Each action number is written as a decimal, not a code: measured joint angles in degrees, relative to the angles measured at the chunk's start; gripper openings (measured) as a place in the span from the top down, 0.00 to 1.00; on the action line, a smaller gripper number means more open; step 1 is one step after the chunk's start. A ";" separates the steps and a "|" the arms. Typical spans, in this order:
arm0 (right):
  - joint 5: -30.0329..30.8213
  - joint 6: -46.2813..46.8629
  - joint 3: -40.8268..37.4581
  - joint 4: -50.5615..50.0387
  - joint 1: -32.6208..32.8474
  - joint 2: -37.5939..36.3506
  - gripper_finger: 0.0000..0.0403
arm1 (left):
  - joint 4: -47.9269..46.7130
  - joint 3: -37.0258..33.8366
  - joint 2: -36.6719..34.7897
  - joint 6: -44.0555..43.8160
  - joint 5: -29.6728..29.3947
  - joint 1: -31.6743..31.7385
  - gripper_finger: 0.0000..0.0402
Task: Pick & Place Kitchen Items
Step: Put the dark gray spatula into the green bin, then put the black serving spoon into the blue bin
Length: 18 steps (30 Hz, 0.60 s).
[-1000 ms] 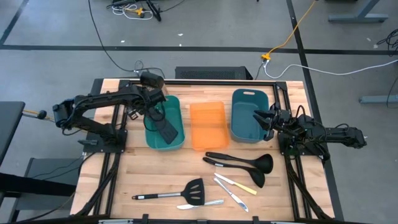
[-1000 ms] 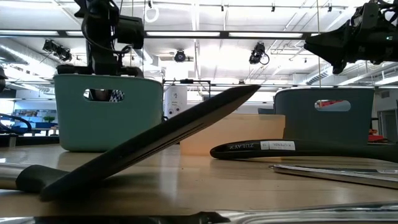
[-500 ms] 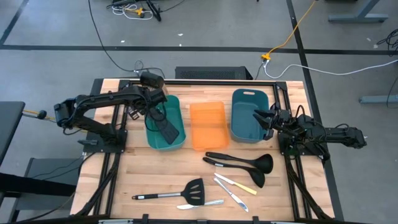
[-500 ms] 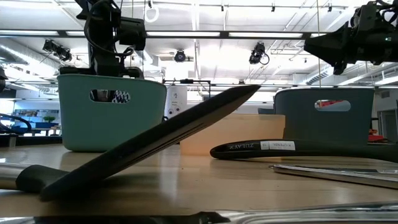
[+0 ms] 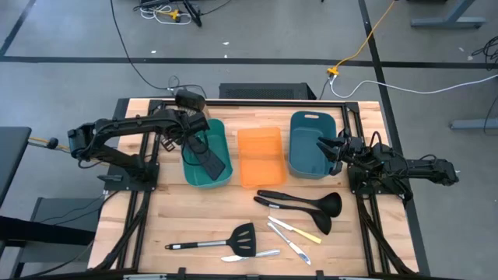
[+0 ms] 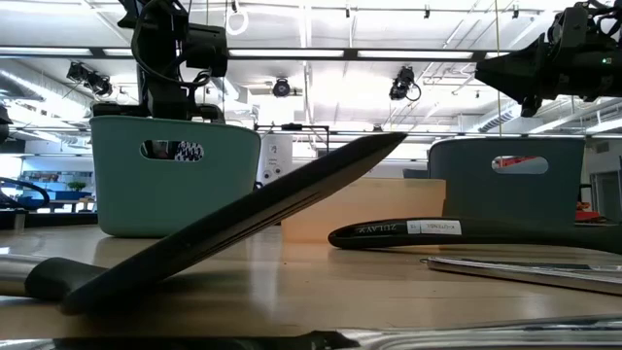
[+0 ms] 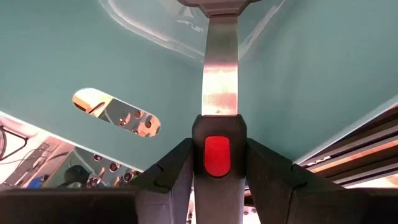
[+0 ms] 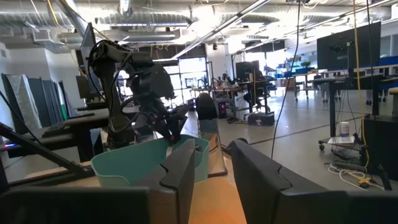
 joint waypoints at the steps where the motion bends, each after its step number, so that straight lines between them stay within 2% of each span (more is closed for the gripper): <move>1: 0.00 -0.01 0.00 0.00 0.01 0.00 0.71 | -0.04 0.00 0.00 -0.61 -0.42 -0.24 0.64; 5: 0.00 -0.03 0.01 0.00 0.00 0.00 0.71 | -0.38 0.23 -0.02 -1.54 -2.27 -0.59 0.60; 10: 0.00 -0.05 0.01 0.00 0.00 0.00 0.71 | -2.30 3.74 -0.04 -4.83 0.05 -1.67 0.55; 14: 0.02 -0.12 0.01 0.01 0.01 0.00 0.71 | -3.67 7.12 -0.04 -5.14 1.42 -2.52 0.56; 18: 0.00 -0.09 0.01 0.01 0.00 0.00 0.71 | -6.94 12.10 -0.07 -12.94 0.44 -4.46 0.58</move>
